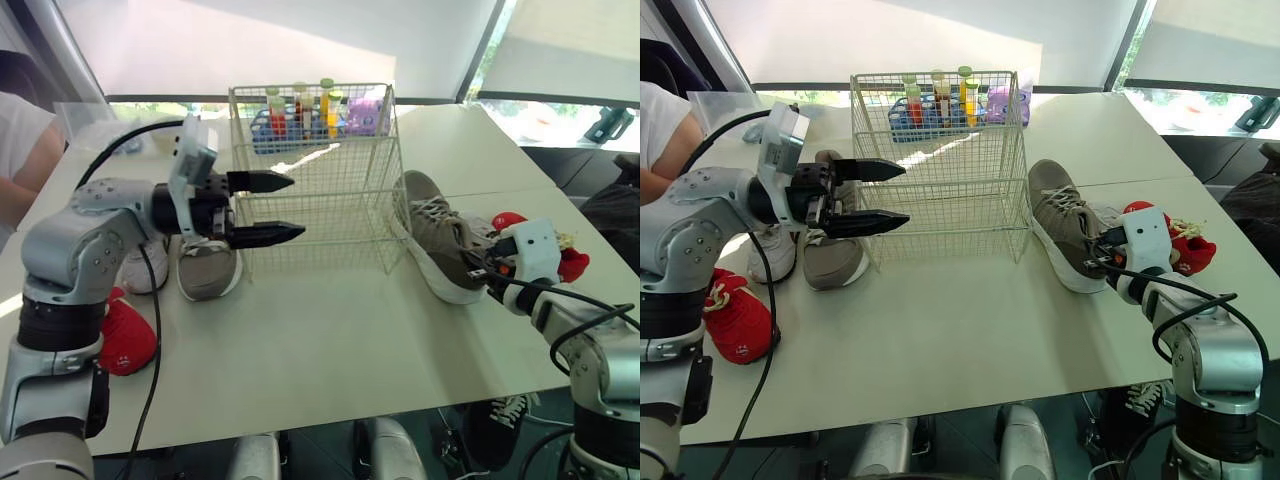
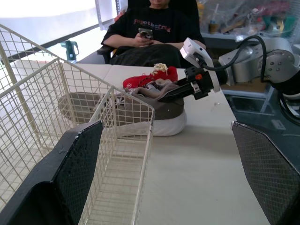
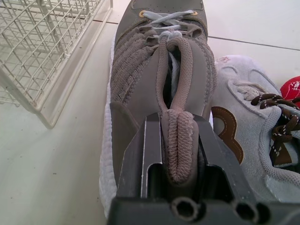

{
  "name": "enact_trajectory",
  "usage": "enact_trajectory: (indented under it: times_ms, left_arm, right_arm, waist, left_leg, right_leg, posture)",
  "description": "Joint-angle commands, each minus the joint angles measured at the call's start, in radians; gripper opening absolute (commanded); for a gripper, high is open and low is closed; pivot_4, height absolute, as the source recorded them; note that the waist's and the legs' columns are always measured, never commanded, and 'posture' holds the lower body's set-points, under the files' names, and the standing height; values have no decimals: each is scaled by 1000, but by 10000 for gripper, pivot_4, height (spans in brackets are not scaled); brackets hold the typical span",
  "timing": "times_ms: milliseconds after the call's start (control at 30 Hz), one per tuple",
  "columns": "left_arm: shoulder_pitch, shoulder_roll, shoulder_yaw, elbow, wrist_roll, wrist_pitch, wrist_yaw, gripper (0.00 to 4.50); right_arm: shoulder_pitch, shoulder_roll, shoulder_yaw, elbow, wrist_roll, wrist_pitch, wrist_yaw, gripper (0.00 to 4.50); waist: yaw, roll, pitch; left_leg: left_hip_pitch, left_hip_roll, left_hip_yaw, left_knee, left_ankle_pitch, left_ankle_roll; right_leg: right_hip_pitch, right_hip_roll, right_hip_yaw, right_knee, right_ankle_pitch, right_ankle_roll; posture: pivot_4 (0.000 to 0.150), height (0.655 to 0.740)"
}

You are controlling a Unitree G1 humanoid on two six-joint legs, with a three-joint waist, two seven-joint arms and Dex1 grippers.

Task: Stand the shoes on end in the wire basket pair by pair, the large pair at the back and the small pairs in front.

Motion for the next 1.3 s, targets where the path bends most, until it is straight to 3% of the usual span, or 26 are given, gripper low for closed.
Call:
enact_trajectory:
  times_ms: [33, 233, 433, 633, 767, 1033, 1300]
  left_arm:
    - [-28, 13, 29, -1, -8, -3, -6, 45000]
    - [-87, -3, 38, 57, -26, 13, -5, 45000]
    - [-159, -23, 53, 141, -44, 40, 13, 45000]
    - [-303, 3, 111, 364, -71, 123, 6, 45000]
    - [-382, 42, 98, 493, -28, 124, -45, 45000]
    - [-449, 64, 101, 598, 2, 136, -97, 45000]
    - [-453, 71, 119, 593, -3, 176, -120, 45000]
  right_arm:
    - [-100, -24, -83, -50, 53, 56, -16, 1445]
    - [-390, -108, -182, -78, 124, 190, -52, 1445]
    - [-561, -269, -148, -52, 139, 138, -6, 1445]
    - [-620, -447, -36, -70, 189, -212, 331, 1445]
    - [-624, -463, 37, -22, 163, -434, 462, 1445]
    - [-593, -477, 206, 79, -40, -851, 603, 1445]
    - [-621, -451, 274, 170, -126, -1043, 637, 1445]
  waist:
    - [0, 1, 0]
    - [4, 5, 3]
    - [3, 4, 3]
    - [-4, 6, 4]
    - [-20, 5, 4]
    - [-18, 4, 5]
    - [-21, 4, 5]
  left_leg:
    - [0, 0, 0, 0, 0, 0]
    - [-2, 0, 0, -1, 0, 0]
    - [-2, -1, 1, -2, 0, 1]
    - [-2, -1, 1, -2, 0, 1]
    - [-1, -1, 1, -3, 0, 1]
    - [-2, -1, 1, 0, -1, 1]
    - [-2, -1, 2, 0, 0, 1]
  right_leg:
    - [-1, 0, 0, 0, 0, 0]
    - [-3, 0, 0, 0, 0, 0]
    - [-2, 0, 0, -1, 0, 1]
    - [-4, 0, 0, -1, -1, 1]
    - [-1, 0, 0, -1, -2, 4]
    - [-2, 0, 0, -1, -1, 3]
    - [-3, 0, 0, 1, -1, 3]
  posture:
    - [1500, 7400]
    - [1500, 7400]
    - [1500, 7400]
    - [1500, 7400]
    - [1500, 7400]
    - [1500, 7400]
    - [1500, 7400]
